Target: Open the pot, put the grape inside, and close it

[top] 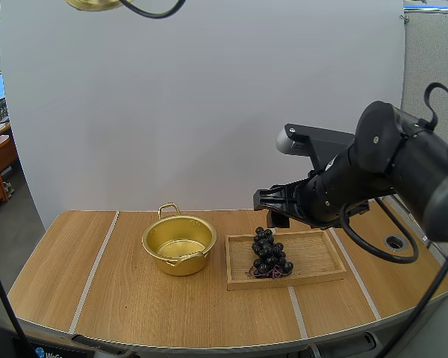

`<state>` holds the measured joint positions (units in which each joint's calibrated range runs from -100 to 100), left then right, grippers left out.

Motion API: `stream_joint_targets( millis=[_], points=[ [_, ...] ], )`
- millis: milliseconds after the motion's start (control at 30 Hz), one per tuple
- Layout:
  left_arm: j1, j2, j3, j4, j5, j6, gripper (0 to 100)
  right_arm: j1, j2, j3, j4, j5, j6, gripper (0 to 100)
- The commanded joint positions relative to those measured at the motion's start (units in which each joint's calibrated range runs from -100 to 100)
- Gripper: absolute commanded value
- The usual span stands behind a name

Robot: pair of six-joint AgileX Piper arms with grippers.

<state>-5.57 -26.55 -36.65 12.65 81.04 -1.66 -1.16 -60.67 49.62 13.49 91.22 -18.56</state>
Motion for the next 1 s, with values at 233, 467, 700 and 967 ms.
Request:
stream_joint_targets(
  millis=[233, 467, 700, 967],
  points=[
    [-0.26, -0.5, -2.8, 0.5, -6.1, -0.9, 0, -0.2, 19.9, -5.1, 1.2, -8.2, -3.2, 100],
    [-0.26, -0.5, -2.8, 0.5, -6.1, -0.9, 0, -0.2, 30.3, -13.1, 2.1, -8.7, -4.2, 100],
    [-0.26, -0.5, -2.8, 0.5, -6.1, -0.9, 0, -0.2, 37.2, -14.3, 2.5, -8.9, -5.7, 100],
    [-0.26, -0.5, -2.8, 0.5, -6.1, -0.9, 0, -0.2, 45.2, -14.3, 2.5, -11.3, -6.6, 100]
  ],
)
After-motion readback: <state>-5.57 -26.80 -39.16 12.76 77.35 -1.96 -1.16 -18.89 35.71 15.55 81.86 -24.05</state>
